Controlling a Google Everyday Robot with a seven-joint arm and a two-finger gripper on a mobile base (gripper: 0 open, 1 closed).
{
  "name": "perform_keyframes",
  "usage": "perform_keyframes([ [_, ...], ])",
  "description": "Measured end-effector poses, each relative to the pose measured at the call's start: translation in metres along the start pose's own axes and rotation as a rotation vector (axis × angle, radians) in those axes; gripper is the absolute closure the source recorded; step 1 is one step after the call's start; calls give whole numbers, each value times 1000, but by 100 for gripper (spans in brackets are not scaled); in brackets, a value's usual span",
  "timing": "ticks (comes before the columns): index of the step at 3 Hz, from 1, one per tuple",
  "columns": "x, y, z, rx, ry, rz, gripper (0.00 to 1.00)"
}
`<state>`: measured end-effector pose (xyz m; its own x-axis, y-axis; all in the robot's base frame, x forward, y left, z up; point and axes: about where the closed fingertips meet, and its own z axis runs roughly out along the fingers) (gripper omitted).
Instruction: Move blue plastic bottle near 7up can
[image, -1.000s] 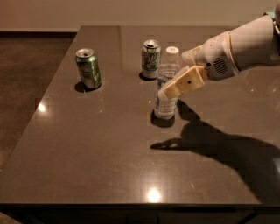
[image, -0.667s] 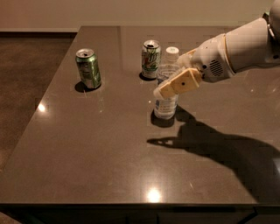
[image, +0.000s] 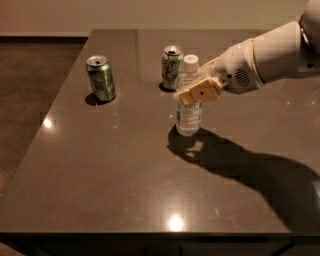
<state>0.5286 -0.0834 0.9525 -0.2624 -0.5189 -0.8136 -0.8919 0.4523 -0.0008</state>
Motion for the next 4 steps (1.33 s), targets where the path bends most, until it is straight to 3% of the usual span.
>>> perform_keyframes([
  [1,1,-21,-7,52,7,22,87],
  [2,5,-51,-17,91,2,60,100],
  [4,-3,-99,-28,114,-77,142,100],
])
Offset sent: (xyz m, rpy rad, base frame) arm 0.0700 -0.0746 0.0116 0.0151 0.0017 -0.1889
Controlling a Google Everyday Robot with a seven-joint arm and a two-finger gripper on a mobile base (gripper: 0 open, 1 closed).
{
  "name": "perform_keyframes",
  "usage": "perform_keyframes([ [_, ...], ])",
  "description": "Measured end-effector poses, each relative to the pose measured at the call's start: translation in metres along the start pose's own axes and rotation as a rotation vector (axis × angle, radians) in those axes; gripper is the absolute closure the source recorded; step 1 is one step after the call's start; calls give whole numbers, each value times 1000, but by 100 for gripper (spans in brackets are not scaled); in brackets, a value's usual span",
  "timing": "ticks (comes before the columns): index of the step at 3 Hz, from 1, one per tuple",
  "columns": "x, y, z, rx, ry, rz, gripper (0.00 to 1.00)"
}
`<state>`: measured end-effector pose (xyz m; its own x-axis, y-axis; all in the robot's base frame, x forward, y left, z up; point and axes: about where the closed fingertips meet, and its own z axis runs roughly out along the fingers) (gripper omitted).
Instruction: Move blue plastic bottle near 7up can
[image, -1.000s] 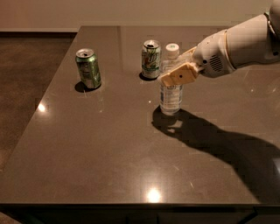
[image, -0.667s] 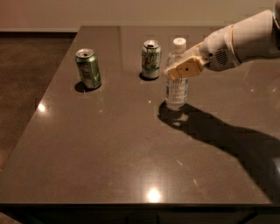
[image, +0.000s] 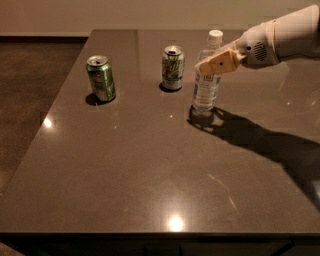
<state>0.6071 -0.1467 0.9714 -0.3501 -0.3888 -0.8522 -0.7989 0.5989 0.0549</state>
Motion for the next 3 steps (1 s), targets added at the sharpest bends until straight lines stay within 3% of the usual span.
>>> perform_keyframes([
  [2,-14,-26,20,-15,-39,49,100],
  [3,-18,-34,30,-4,-42,58,85],
])
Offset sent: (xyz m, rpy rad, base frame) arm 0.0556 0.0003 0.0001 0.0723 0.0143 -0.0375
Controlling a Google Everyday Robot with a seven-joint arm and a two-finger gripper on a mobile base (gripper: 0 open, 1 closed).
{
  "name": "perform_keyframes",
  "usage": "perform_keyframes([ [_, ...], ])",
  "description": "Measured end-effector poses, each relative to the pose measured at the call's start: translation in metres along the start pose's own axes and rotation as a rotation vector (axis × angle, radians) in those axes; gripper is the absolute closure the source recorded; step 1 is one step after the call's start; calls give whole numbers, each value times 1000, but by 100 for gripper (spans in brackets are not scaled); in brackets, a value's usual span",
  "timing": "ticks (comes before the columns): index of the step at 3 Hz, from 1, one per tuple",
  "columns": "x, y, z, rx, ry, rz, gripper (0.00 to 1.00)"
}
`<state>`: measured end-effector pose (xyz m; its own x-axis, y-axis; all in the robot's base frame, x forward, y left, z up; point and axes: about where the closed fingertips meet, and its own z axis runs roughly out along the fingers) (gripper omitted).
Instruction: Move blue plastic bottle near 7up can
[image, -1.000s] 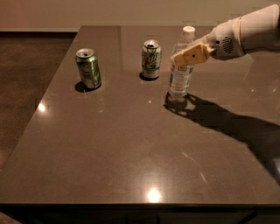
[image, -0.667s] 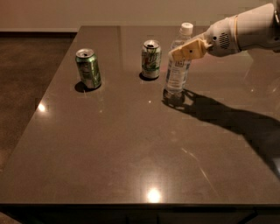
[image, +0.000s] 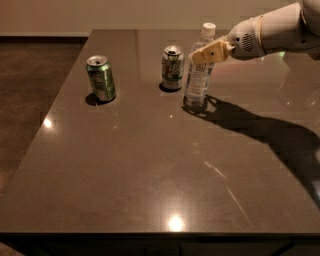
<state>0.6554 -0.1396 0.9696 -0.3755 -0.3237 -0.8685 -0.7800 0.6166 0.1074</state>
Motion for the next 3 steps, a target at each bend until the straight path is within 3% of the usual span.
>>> perform_keyframes([
  [3,9,-14,25,-19,37,36,15],
])
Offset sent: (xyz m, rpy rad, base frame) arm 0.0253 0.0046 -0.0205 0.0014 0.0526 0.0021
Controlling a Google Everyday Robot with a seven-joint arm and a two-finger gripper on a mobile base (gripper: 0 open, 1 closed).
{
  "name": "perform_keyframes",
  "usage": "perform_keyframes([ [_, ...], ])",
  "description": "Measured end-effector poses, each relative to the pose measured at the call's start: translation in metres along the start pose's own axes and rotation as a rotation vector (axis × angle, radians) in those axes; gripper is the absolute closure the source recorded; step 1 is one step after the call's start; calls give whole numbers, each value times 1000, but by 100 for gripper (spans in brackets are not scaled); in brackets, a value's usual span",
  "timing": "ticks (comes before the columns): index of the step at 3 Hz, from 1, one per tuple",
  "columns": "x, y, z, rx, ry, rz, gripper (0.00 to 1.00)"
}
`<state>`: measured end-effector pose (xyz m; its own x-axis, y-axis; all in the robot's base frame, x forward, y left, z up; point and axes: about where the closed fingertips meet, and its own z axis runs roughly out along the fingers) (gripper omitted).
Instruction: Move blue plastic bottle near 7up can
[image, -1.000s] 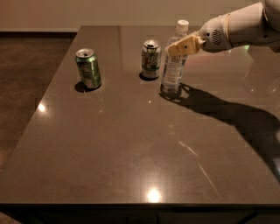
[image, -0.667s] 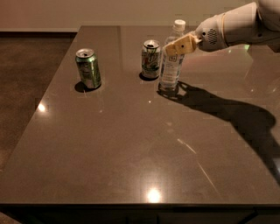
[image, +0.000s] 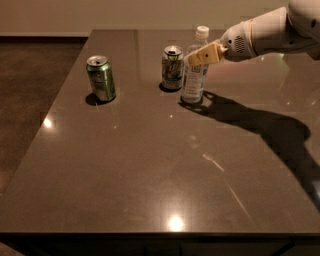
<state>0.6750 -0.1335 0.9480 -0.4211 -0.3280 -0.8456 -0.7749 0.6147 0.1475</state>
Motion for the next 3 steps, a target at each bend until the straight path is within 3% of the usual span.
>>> perform_keyframes([
  [1,8,-1,0,0,21,12,0],
  [3,16,-6,-15,39,71,7,0],
])
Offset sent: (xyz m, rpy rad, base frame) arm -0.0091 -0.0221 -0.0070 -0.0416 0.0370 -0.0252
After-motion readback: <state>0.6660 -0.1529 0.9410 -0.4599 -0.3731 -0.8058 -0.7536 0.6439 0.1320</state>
